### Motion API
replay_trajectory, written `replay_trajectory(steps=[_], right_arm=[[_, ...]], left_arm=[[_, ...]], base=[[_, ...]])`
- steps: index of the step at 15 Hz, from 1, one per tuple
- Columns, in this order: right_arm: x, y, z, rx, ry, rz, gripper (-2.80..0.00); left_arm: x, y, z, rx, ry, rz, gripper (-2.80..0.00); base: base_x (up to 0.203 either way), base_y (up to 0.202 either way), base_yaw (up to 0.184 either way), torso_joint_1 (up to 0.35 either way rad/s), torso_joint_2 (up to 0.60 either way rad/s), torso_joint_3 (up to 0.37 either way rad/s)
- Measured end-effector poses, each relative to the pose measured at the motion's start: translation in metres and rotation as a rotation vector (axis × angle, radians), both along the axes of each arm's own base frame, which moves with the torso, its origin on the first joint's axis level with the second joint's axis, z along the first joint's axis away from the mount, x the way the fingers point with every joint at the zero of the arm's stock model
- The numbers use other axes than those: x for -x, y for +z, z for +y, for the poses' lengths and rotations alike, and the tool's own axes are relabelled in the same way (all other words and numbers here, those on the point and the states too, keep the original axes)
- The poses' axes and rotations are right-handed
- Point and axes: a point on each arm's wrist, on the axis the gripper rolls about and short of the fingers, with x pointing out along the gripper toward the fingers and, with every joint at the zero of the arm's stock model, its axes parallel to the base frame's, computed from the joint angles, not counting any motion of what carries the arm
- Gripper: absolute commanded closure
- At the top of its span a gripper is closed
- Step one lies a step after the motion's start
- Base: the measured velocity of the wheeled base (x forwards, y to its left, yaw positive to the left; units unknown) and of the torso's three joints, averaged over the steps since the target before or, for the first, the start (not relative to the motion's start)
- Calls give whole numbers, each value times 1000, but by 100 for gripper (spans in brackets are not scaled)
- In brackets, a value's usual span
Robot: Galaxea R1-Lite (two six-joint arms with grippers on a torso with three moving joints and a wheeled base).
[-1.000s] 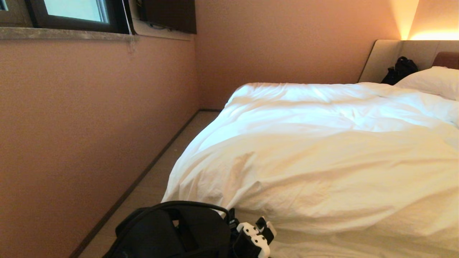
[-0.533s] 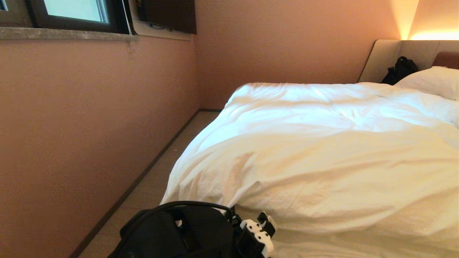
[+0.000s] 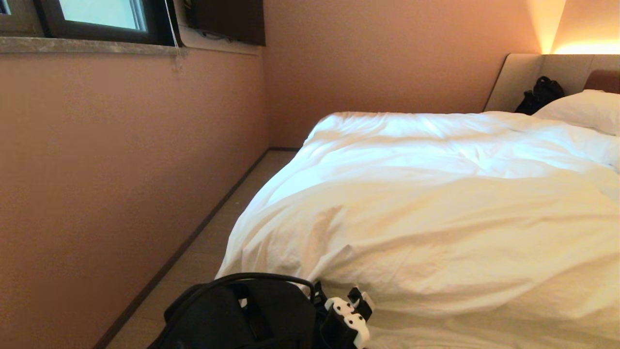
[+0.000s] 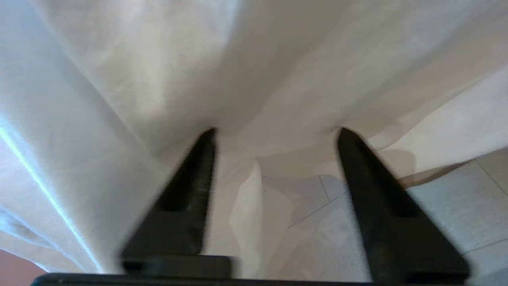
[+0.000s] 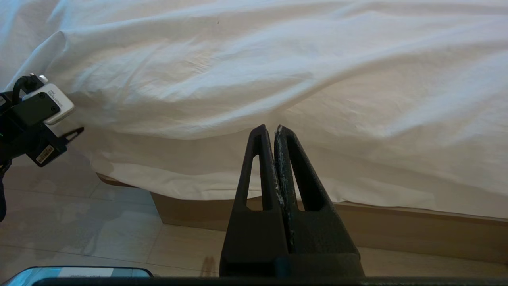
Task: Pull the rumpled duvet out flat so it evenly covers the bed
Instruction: Flatten the corners of the folded blanket
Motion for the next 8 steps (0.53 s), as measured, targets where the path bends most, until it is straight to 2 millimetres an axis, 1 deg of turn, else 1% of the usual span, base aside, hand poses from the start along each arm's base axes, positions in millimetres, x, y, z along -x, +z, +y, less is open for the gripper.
replay_trajectory(steps=[4, 8], right_arm=[[0, 0, 0, 0, 0, 0, 0], [0, 0, 0, 0, 0, 0, 0]], left_arm=[[1, 0, 1, 0, -1, 0, 0], [10, 4, 0, 27, -11, 6, 0]], base=[[0, 0, 0, 0, 0, 0], [0, 0, 0, 0, 0, 0]])
